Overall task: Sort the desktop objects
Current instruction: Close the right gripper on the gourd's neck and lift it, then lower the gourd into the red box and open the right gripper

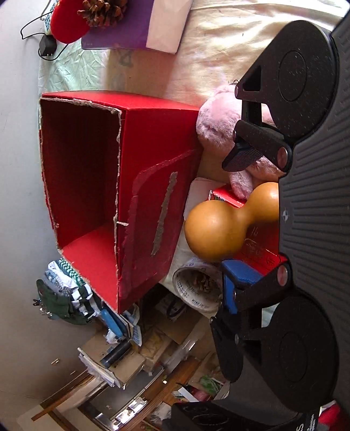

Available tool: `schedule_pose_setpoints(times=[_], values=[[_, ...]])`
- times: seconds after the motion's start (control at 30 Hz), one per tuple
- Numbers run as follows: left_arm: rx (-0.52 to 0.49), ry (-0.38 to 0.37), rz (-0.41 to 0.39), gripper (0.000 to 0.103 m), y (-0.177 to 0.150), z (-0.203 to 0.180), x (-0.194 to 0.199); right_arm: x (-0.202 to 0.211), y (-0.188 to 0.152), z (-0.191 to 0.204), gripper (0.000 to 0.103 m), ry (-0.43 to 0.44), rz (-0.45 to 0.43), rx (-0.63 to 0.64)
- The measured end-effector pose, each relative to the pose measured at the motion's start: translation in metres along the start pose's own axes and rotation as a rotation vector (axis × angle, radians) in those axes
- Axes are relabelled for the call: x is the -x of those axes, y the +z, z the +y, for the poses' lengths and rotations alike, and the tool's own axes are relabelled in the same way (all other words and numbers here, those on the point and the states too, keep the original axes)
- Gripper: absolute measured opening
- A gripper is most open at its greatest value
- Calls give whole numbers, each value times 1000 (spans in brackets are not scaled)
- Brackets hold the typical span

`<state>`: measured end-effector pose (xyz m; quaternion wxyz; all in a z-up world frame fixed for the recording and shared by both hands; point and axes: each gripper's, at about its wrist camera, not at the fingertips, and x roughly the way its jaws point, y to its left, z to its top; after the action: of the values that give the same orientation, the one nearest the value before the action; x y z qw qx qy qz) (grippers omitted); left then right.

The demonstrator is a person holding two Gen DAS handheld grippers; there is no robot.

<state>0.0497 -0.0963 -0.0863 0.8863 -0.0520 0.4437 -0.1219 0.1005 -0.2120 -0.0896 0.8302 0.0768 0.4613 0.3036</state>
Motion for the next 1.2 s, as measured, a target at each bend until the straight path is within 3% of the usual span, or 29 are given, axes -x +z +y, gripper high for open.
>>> schedule_pose_setpoints(times=[0.17, 0.2, 0.27, 0.43, 0.6, 0.7, 0.8, 0.9, 1.03, 1.2], values=[[-28, -39, -59, 100, 1, -4, 3, -20, 1, -10, 61, 90, 81, -72], [-40, -50, -72, 100, 1, -8, 5, -18, -1, -9, 60, 90, 76, -69], [-63, -62, -92, 99, 3, -14, 10, -14, -2, -8, 45, 82, 63, -70], [-100, -113, -114, 98, 9, -27, 16, 1, -5, -14, 32, 102, 32, -146], [-150, -129, -161, 98, 16, -44, 37, 24, -7, -11, 32, 78, -21, -145], [-184, -128, -244, 98, 34, -52, 60, 46, 3, -4, 32, 79, -88, -115], [-212, -123, -324, 98, 66, -48, 79, 69, 32, 10, 32, 97, -174, -59], [-218, -113, -345, 98, 111, -32, 77, 73, 78, 19, 31, 79, -217, -34], [-186, -107, -265, 98, 163, 7, 41, 42, 135, 19, 31, -10, -196, -39], [-106, -78, -89, 98, 174, 65, -16, -37, 173, -10, 31, -83, 0, -174]])
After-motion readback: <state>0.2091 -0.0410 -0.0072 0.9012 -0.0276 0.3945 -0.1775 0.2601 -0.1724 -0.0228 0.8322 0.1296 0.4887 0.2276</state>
